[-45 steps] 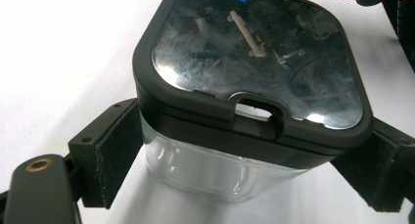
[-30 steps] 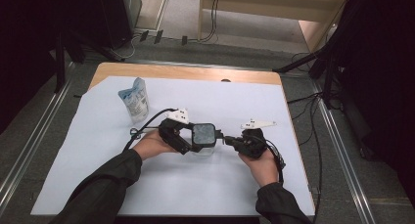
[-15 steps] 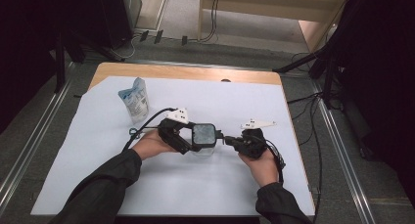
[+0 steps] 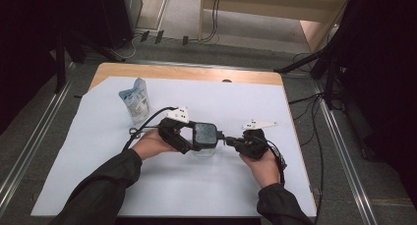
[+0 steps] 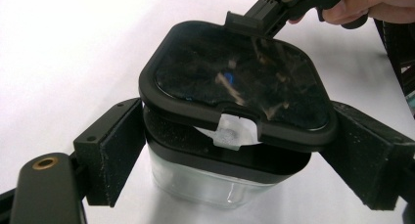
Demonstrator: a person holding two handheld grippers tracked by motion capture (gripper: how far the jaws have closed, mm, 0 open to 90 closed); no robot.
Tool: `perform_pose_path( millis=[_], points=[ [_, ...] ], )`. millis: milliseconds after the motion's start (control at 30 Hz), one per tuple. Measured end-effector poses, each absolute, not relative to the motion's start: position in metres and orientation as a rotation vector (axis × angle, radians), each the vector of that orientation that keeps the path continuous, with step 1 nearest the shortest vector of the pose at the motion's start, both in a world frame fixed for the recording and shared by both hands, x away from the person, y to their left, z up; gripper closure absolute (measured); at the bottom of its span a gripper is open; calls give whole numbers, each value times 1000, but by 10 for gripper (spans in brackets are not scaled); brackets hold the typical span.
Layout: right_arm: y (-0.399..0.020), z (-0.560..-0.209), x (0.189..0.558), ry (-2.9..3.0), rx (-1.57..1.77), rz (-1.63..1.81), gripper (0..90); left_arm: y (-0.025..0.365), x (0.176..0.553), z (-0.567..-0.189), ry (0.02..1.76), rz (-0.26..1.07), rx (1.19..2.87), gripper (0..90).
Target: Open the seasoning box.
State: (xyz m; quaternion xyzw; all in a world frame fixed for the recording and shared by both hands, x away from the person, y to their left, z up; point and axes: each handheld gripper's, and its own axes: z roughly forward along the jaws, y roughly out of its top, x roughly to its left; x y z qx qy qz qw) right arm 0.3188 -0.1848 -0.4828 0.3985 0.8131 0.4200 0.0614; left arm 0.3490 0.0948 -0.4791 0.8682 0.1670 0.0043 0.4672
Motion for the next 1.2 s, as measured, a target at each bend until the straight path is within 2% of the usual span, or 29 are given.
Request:
perform_pose_path(
  millis=[1200],
  points=[
    [-184, -483, 319, 2465, 1203, 1281, 900, 95, 344, -460, 440, 31, 2151, 152]
  ],
)
